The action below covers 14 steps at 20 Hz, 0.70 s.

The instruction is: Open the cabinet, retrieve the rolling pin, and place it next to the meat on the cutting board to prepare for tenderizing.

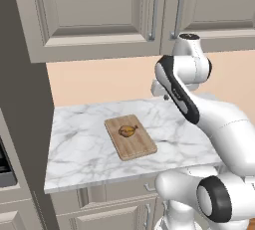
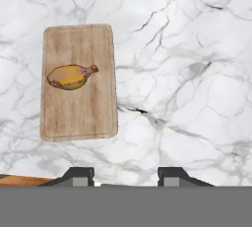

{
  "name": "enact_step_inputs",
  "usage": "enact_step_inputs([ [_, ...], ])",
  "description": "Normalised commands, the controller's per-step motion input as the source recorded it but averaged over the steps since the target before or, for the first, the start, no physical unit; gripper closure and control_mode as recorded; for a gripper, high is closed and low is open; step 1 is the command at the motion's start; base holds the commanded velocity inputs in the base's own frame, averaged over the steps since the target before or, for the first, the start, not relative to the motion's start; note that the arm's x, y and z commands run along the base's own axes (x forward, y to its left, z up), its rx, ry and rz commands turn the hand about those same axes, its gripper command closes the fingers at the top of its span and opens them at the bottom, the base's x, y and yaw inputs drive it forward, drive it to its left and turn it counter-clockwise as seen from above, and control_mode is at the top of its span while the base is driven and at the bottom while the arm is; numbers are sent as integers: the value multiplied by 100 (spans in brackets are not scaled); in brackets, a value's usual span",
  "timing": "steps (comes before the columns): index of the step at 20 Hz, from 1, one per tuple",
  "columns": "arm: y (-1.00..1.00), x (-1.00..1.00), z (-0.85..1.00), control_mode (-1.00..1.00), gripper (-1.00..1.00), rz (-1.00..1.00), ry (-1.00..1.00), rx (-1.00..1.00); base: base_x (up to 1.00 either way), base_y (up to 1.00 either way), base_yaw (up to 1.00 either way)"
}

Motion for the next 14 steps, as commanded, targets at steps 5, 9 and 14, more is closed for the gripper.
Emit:
enact_step_inputs([
  [5,0,-22,3,-100,-100,-3,-24,2,0,0,0],
  [9,-7,-48,33,-100,-100,-7,-44,3,0,0,0],
  [14,-18,-34,62,-100,-100,-9,-47,1,0,0,0],
])
